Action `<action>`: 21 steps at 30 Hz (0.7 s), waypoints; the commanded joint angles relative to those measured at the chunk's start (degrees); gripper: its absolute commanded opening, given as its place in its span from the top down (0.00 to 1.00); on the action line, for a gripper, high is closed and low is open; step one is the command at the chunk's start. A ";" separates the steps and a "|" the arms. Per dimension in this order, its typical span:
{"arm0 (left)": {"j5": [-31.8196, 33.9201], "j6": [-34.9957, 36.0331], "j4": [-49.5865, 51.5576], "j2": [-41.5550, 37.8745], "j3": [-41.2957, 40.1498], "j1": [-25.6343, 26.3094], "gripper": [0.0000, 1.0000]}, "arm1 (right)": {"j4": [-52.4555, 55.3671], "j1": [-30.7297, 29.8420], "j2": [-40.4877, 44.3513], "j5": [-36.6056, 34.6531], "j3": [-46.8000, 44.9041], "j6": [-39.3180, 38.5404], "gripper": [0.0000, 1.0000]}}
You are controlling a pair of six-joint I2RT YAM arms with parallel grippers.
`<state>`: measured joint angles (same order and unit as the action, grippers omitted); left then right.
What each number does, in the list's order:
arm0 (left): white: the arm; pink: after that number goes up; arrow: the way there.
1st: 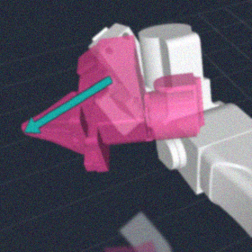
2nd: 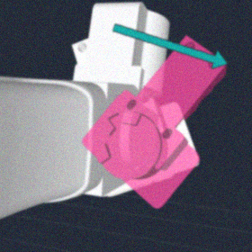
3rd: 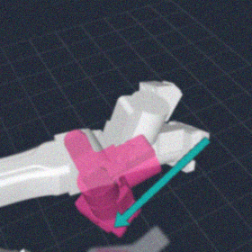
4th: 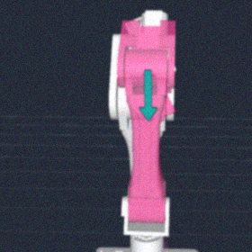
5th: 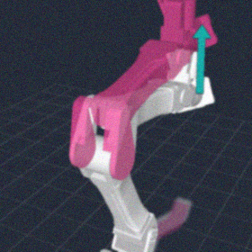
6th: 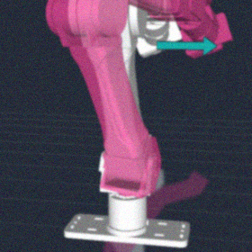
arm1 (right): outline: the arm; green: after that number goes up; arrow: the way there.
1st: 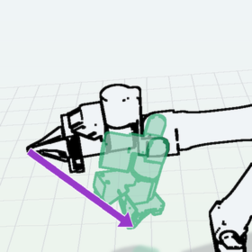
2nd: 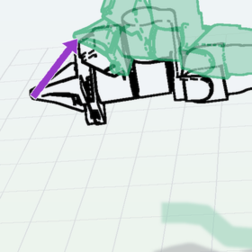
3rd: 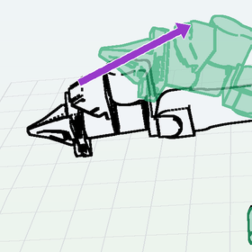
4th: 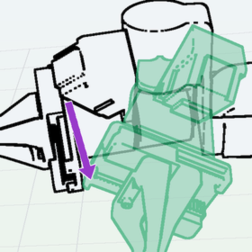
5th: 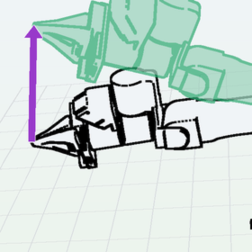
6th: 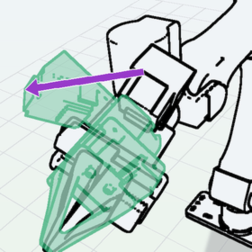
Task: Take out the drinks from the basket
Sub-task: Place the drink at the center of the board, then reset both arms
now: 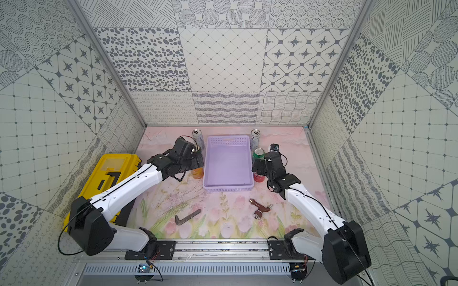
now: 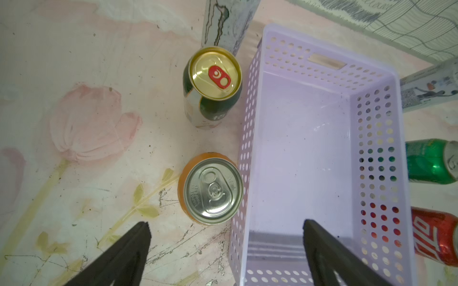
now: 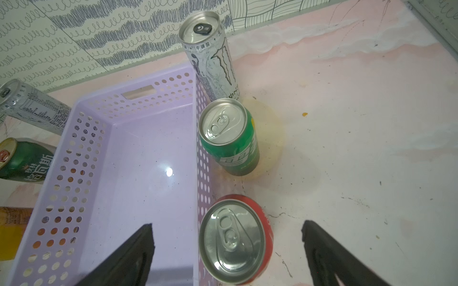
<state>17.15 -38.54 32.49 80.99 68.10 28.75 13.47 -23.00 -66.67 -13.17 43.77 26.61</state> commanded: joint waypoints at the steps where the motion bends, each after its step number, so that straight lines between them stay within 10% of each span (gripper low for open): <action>1: 9.63 1.44 1.92 -3.34 1.72 -0.34 0.00 | -2.08 0.37 1.72 -0.89 -1.01 0.99 0.03; 21: 23.82 27.01 -31.55 4.65 -9.92 -9.89 0.00 | -2.84 0.34 2.50 -0.64 -1.59 1.16 0.03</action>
<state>36.93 -21.74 14.15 83.79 60.49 22.57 12.99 -23.00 -65.19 -13.56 42.94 26.79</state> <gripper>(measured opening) 0.996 0.970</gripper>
